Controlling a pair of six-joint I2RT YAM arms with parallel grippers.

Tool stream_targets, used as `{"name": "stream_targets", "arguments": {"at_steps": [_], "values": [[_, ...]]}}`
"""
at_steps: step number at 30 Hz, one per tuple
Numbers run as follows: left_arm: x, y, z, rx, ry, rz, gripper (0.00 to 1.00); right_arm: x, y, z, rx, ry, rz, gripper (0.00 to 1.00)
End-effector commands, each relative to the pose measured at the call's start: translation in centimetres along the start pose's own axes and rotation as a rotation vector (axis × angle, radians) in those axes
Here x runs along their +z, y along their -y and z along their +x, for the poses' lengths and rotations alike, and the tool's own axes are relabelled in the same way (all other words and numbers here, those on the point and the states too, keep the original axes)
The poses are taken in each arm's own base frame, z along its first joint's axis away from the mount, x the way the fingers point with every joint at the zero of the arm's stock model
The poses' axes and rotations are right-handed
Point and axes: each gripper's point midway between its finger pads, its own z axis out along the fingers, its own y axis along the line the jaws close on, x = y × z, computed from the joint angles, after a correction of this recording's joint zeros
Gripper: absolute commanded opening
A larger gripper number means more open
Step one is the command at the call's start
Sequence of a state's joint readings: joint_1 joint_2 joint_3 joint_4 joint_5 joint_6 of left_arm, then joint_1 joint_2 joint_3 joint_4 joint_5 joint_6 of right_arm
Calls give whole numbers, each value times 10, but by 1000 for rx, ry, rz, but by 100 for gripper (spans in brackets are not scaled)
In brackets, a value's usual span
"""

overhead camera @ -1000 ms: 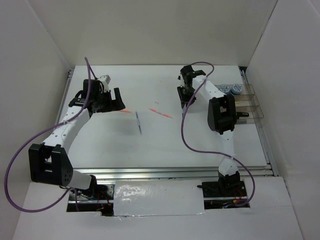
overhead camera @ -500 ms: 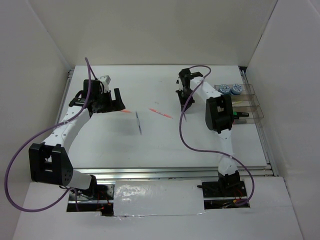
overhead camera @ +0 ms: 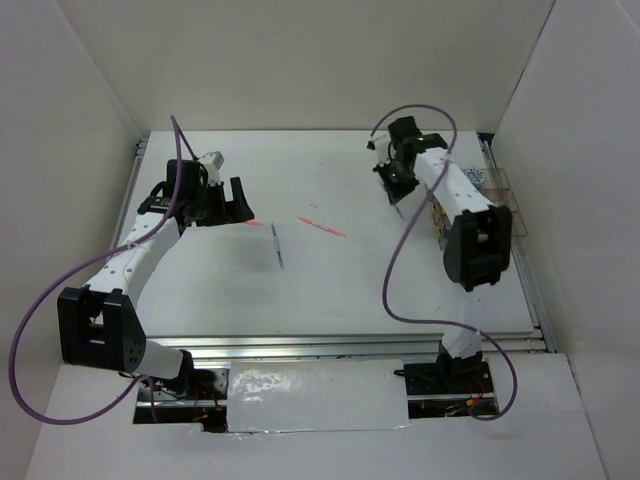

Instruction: Sort the stationery into containers

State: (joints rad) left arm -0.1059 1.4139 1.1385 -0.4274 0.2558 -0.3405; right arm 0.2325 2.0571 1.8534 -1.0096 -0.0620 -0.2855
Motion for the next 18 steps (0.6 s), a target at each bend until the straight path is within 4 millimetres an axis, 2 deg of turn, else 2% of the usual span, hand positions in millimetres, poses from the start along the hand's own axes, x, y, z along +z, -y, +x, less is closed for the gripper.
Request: {"name": "stream_targets", "arguments": {"at_steps": [1,3,4,5,6,7,8,9,11,13,14,18], "values": [[-9,18,-13,47,62,95,99,-97,60,-27,-269,282,230,0],[-10,21,-15,57,67,106,99,-106,86,-16,-352,278,324,0],[-10,22,-17,65,77,112,99,-108,98,-9,-455,269,374,0],[-10,24,-16,72,75,128,99,-109,121,4,-478,224,424,0],[-10,26,-16,77,80,139,99,-99,130,21,-520,171,433,0],[-12,30,-19,86,102,154,99,-101,144,21,-583,162,476,0],[-11,31,-14,80,95,166,99,-102,169,37,-566,129,505,0],[-11,31,-14,79,101,171,99,-96,179,43,-580,119,499,0],[-11,32,-12,79,110,182,99,-95,206,60,-591,87,501,0],[-11,32,-10,86,104,181,99,-92,220,65,-616,83,483,0],[-11,31,-10,88,105,173,99,-96,233,72,-604,73,498,0],[-8,29,-7,89,101,167,99,-94,249,73,-691,95,507,0]]}}
